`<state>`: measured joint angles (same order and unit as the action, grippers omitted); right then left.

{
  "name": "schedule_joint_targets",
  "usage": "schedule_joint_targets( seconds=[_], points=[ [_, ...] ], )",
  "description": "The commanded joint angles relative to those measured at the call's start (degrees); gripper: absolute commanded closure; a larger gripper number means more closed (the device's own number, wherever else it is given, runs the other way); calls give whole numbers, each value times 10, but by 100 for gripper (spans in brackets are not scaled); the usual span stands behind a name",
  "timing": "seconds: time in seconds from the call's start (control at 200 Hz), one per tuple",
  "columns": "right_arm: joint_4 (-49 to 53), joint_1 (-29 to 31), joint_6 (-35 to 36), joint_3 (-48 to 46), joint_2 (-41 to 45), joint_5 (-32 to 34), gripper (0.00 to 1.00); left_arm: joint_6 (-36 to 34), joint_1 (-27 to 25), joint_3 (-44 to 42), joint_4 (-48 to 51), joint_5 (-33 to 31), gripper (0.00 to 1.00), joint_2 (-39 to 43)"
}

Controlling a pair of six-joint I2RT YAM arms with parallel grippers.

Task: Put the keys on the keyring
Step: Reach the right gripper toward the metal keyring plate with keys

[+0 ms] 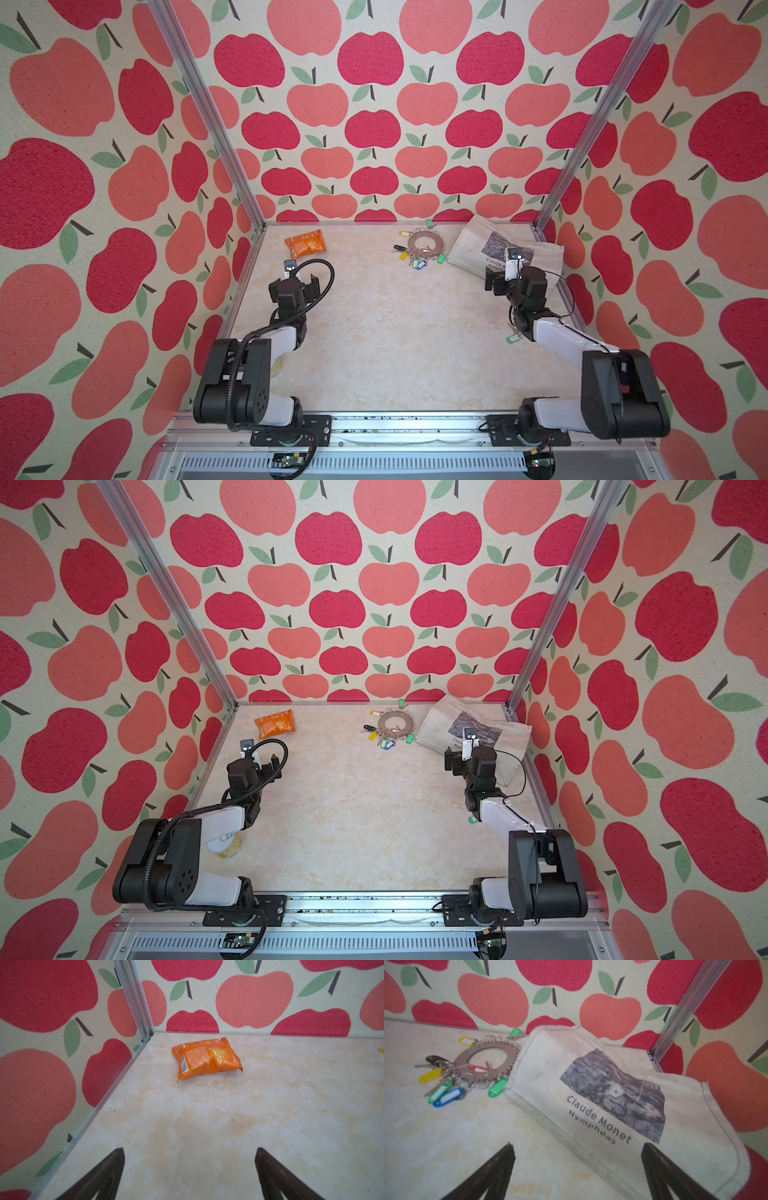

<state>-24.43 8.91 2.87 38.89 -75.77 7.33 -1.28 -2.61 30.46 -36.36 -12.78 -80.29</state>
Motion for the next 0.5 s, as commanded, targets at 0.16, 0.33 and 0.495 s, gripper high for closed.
schedule_joint_targets(
  seconds=[0.16, 0.33, 0.495],
  points=[
    [298, 83, -39, 222, -107, -75, 1, 106, -60, 87, 244, 5, 1, 30],
    [404, 134, -16, 415, -264, -101, 1, 130, -90, 120, 296, 48, 1, 34],
    [468, 143, -2, 592, -425, -150, 1, 151, -91, 115, 310, 89, 1, 49]
  ],
)
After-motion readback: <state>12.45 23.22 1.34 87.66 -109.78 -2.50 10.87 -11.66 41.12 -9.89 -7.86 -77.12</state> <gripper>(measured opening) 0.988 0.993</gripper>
